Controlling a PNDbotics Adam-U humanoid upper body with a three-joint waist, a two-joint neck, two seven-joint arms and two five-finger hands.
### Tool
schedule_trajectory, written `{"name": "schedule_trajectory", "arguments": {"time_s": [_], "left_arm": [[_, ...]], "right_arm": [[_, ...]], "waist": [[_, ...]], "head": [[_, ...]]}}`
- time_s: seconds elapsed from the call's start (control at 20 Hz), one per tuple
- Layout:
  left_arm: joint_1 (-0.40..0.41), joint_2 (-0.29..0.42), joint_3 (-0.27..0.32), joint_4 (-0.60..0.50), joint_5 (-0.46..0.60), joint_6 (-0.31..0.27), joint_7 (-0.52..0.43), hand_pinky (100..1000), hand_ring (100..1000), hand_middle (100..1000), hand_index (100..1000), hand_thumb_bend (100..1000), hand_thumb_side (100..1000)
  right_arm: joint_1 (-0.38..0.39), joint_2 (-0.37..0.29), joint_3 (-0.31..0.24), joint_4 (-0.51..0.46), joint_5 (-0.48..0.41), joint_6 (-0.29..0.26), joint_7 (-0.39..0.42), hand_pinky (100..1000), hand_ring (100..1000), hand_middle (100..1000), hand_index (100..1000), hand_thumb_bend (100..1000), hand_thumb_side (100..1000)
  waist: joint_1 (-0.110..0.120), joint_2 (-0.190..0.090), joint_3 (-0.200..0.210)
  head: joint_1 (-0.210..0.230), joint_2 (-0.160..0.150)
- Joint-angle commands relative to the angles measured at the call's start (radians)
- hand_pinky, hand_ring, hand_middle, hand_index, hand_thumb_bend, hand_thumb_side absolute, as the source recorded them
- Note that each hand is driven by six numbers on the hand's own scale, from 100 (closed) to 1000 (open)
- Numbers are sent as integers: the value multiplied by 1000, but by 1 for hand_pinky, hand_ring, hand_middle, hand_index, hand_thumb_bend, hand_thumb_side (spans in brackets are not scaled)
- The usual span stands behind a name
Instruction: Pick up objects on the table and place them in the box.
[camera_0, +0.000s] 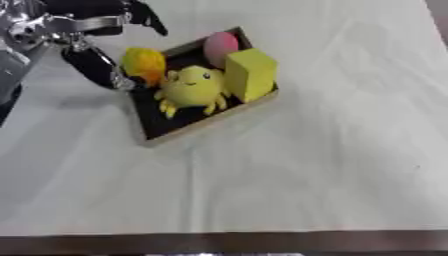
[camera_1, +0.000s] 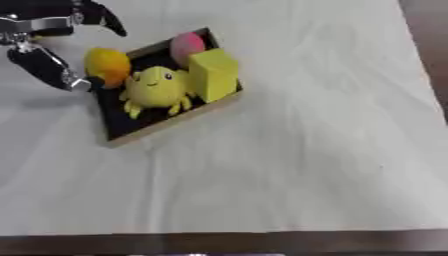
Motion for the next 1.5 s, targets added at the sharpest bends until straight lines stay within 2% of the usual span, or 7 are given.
{"name": "schedule_trajectory", "arguments": {"time_s": [0.05,0.25,0.35,0.5,0.85,1.25,1.5], "left_arm": [[-17,16,26,-21,-6,-14,3,948,936,893,932,530,358],[-13,23,48,-38,-1,-12,10,950,946,895,938,523,422],[-10,26,63,-51,12,-5,19,948,946,893,940,507,480],[-6,31,85,-71,35,14,41,945,948,900,953,478,549],[18,77,142,-134,78,50,88,943,950,909,964,426,625],[66,203,237,-122,68,132,184,928,936,883,933,427,608],[81,236,258,-19,25,157,207,927,934,877,923,448,379]], "right_arm": [[-11,-20,-12,-10,-4,3,-3,821,827,729,868,144,522],[-8,-18,-16,-6,-11,5,-14,821,822,724,864,100,579],[-5,-15,-23,-3,-33,14,-40,817,814,717,856,100,708],[0,-9,-29,5,-92,42,-92,818,802,709,846,100,988],[14,5,-54,17,-295,95,-259,813,758,670,813,100,1000],[45,-6,-82,18,-525,83,-501,805,730,640,794,100,1000],[52,-6,-87,10,-589,73,-554,800,717,631,788,100,999]], "waist": [[13,-31,0],[14,-33,1],[14,-34,1],[15,-35,3],[20,-33,6],[32,-28,12],[35,-27,2]], "head": [[-2,-3],[-2,-3],[-1,-4],[-1,-5],[-5,-9],[-14,-14],[-5,-19]]}}
